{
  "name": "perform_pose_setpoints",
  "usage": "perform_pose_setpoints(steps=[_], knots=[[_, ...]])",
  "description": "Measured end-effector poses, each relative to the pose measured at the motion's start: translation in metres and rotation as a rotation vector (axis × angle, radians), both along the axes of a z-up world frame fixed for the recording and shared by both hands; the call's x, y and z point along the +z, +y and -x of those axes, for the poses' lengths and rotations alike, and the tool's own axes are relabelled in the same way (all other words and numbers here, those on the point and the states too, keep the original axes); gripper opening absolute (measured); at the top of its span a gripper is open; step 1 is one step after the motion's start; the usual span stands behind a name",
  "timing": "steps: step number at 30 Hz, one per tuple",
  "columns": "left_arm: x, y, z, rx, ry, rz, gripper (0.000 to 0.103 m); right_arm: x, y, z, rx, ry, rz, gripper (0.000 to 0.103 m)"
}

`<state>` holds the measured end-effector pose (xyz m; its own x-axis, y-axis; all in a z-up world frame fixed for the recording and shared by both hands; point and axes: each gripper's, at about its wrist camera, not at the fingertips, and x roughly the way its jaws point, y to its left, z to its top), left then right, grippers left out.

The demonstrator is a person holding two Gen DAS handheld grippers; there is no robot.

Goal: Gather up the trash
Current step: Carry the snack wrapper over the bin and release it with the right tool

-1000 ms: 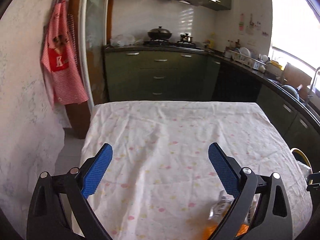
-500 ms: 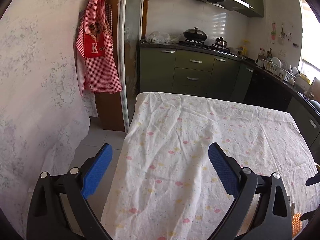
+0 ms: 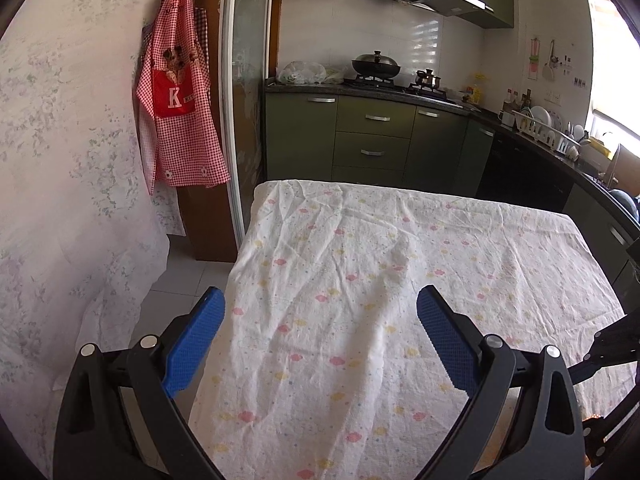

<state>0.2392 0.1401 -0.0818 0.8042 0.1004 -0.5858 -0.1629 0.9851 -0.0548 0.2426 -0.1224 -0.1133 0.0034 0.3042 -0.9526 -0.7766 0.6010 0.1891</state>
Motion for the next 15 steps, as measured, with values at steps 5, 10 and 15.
perform_pose_setpoints(steps=[5, 10, 15], knots=[[-0.001, -0.003, 0.000, -0.006, 0.003, -0.001, 0.095, 0.000, -0.002, -0.001, 0.003, -0.017, -0.012, 0.052], [-0.002, -0.005, -0.001, -0.010, 0.006, -0.002, 0.095, 0.015, -0.021, -0.001, -0.040, -0.083, -0.033, 0.044], [-0.004, -0.011, -0.002, -0.022, 0.014, -0.016, 0.095, 0.040, -0.056, 0.010, -0.109, -0.123, -0.093, 0.044]])
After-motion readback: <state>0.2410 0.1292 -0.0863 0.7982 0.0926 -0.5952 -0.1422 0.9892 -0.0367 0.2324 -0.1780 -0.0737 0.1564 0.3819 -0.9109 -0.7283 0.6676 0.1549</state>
